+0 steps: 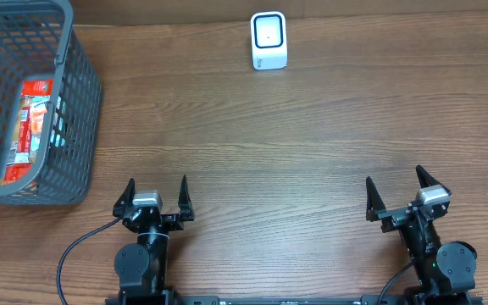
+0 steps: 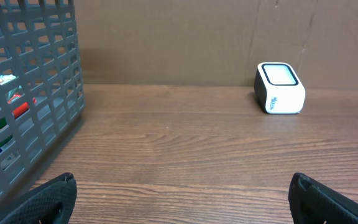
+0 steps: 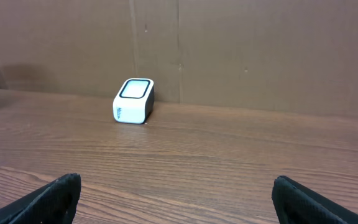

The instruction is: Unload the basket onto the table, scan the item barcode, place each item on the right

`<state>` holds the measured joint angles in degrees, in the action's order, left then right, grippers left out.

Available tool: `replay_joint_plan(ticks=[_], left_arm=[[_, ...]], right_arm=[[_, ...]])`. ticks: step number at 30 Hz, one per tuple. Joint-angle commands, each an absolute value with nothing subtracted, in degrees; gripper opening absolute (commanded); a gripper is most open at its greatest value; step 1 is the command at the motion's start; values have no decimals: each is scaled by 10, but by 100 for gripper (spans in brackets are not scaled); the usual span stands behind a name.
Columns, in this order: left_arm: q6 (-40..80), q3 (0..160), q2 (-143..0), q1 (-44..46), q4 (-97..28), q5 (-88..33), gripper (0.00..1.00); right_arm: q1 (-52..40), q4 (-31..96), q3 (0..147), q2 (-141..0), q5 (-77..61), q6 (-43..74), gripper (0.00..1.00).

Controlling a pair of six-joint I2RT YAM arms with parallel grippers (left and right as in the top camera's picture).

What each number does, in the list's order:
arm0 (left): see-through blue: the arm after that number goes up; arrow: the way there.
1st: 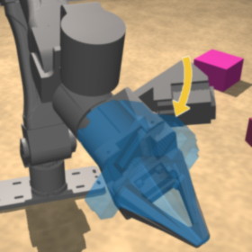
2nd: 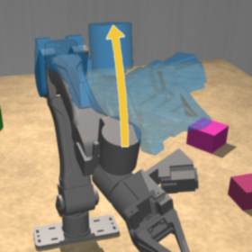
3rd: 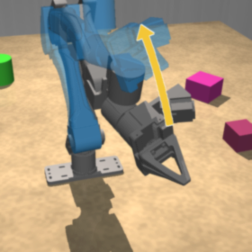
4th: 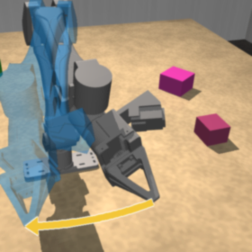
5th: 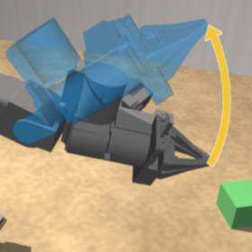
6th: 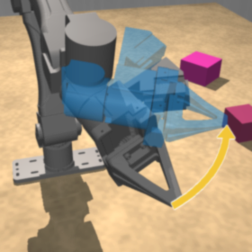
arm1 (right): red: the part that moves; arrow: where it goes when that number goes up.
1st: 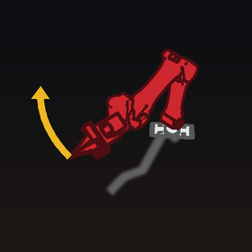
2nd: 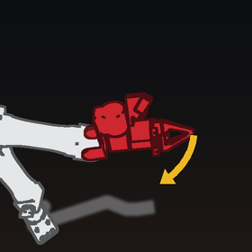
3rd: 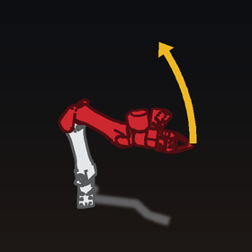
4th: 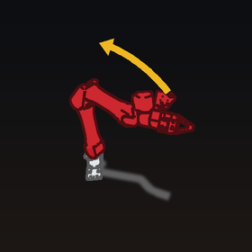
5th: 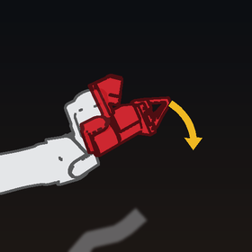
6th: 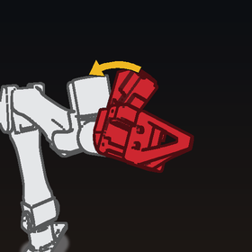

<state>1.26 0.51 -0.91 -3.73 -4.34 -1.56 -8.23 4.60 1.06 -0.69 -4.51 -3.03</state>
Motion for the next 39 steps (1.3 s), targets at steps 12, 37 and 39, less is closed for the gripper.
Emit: replay_joint_plan(ticks=[12, 37, 39], left_arm=[[2, 3, -3, -33, -39, -24, 100], [89, 230, -31, -33, -344, -108, 100], [90, 286, -60, -33, -408, -122, 100]], right_arm=[[-77, 44, 4, -2, -48, -33, 100], [-77, 44, 4, -2, -48, -33, 100], [-77, 44, 4, -2, -48, -33, 100]])
